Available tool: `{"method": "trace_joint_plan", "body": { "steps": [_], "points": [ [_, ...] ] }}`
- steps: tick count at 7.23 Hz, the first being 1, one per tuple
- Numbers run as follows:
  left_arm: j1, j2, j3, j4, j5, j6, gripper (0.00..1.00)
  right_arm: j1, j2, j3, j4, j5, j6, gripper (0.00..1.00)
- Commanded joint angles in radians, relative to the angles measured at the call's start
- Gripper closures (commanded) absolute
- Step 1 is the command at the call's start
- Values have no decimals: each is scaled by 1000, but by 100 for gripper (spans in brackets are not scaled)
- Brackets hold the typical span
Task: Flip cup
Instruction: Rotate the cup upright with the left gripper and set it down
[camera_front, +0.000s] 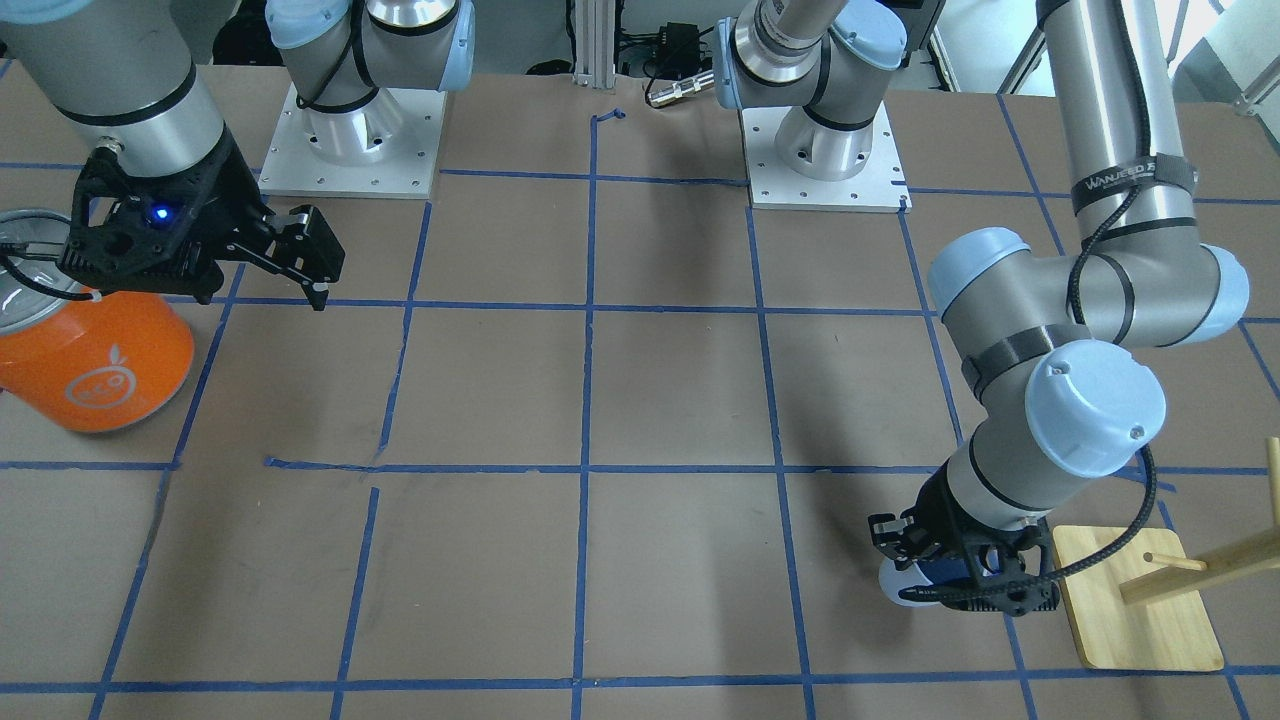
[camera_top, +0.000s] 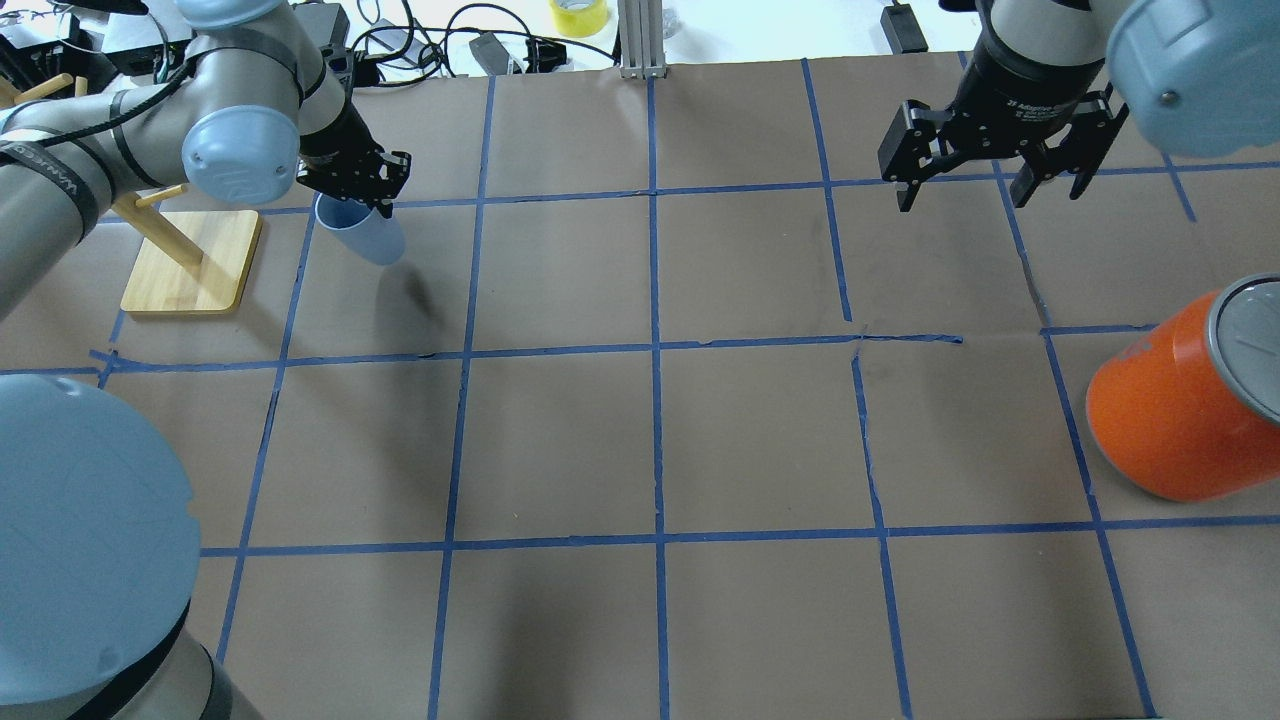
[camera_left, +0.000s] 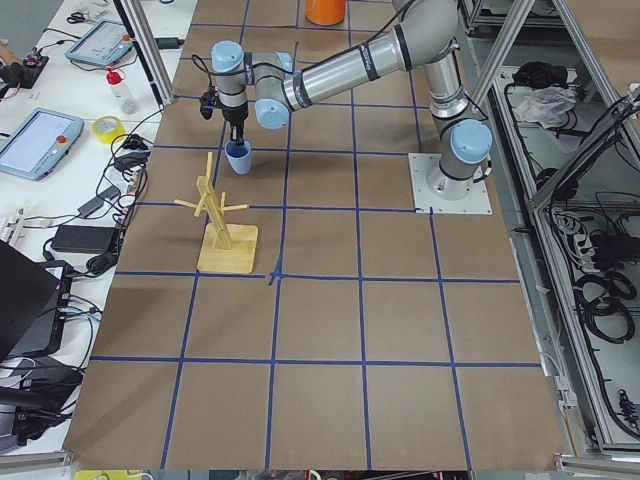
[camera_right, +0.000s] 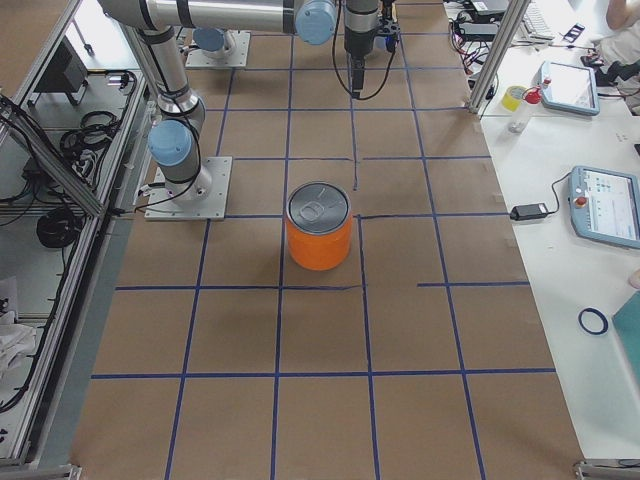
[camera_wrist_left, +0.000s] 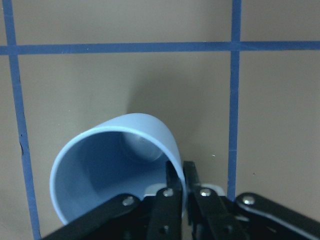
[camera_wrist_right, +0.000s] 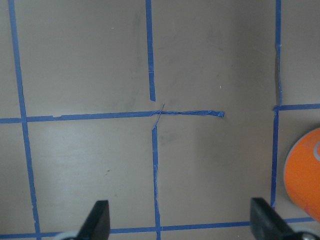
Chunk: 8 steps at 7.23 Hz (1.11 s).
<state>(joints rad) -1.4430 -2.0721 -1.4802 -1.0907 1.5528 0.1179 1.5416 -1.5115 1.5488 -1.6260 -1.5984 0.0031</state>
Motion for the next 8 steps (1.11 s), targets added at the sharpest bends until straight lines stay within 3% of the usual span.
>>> {"method": "trace_joint_plan", "body": {
  "steps": [1,8],
  "points": [
    [18,1,-2,-1,0,2,100,0,0,1,0,0,0,0],
    [27,-32,-5,0,-2,-15,100,0,2,1,-2,-2,2,0]
  ]
}}
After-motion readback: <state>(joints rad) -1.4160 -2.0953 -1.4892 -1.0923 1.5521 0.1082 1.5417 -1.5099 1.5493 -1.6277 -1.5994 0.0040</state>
